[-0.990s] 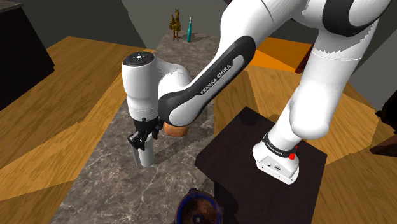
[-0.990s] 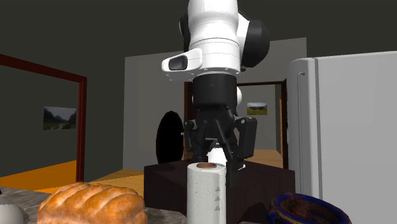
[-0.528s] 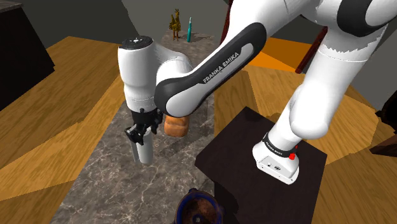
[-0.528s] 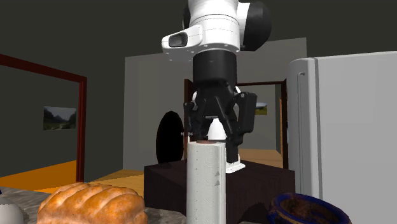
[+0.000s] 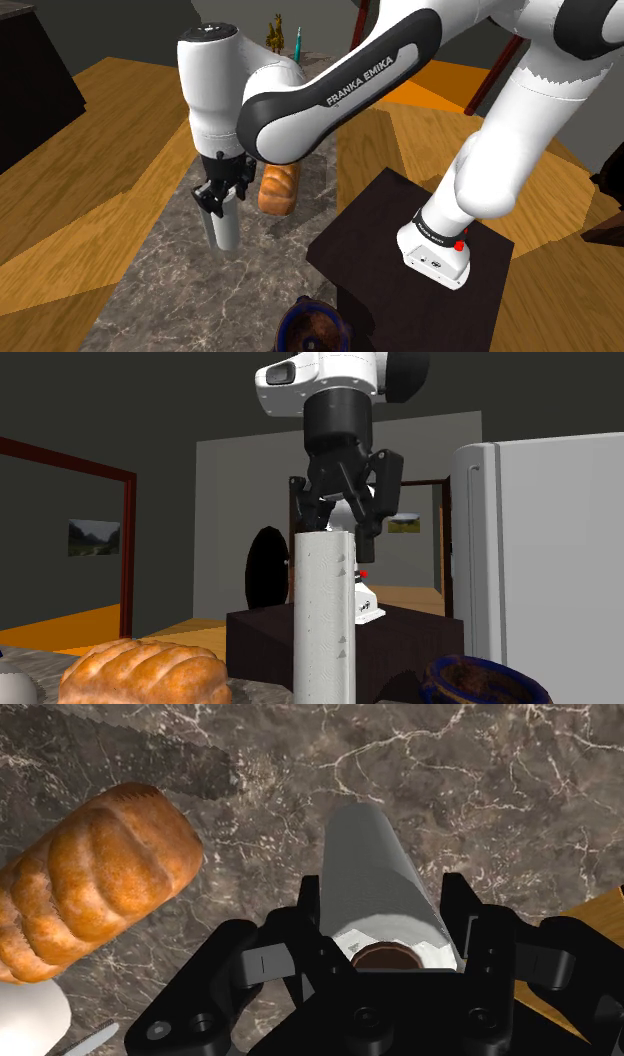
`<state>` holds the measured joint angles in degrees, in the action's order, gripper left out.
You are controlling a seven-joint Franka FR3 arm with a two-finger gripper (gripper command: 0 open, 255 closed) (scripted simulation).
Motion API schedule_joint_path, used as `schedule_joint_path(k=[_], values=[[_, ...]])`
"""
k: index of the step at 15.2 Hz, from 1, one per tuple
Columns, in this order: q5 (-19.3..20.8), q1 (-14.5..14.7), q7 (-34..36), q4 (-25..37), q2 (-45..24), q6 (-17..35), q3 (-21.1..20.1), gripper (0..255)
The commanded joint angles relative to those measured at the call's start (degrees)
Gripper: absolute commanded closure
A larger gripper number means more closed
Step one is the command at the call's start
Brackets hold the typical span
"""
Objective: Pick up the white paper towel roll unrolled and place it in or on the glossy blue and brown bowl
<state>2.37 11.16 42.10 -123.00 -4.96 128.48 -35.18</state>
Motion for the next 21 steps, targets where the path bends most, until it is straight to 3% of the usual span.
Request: schedule_joint_path(k=[1,11,21], values=[[-0.83,-0.19,-0.64,0.58,1.06,-1.46,-0.05,255],[-3.40,-0.56,-2.39,4.58,4.72,-8.45,-0.01,255],[-15.02,5.39,0.16,-5.19,22.43,-13.25,-2.57,255]])
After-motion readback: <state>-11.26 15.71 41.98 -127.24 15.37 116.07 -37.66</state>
